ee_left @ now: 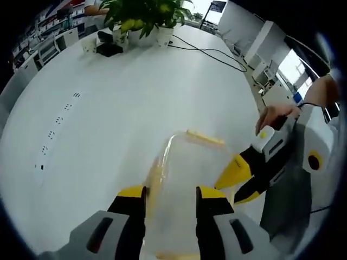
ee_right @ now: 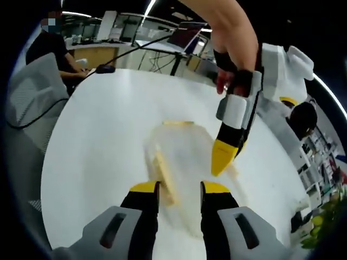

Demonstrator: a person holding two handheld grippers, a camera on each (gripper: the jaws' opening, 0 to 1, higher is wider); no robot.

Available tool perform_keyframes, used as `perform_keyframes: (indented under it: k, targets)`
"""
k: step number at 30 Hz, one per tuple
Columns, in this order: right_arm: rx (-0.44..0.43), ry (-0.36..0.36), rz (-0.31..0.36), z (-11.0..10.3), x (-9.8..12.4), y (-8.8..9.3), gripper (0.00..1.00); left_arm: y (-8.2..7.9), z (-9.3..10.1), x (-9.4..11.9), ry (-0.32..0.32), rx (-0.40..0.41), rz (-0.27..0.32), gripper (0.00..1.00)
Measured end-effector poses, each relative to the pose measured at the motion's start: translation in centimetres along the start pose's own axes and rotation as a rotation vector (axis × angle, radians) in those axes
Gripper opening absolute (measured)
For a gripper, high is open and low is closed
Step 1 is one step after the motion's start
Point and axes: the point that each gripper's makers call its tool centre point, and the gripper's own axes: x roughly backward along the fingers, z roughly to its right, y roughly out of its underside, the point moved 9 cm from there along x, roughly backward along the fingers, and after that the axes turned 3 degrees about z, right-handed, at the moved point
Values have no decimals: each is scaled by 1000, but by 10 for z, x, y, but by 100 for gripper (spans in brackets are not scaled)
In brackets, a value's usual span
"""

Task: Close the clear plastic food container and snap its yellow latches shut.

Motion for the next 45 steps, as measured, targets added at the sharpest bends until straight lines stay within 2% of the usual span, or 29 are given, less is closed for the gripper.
perform_keyframes:
  k: [14,21,27,30,45]
  targets:
    - [42,69,-7,-6,-2,1,27,1,-8,-6,99,98,-66,33]
    - [61,94,-9,-8,-2,2,27,-3,-9,-9,125,108,-110,32]
    - [89,113,-11,-9,-1,4,27,-3,-14,-10,154,137,-105,32]
    - [92,116,-10,-9,-1,4,27,-3,-15,-11,164,135,-107,31]
    - [96,136,-11,-10,-2,5,25,-12,-16,-15,190,124,-192,29]
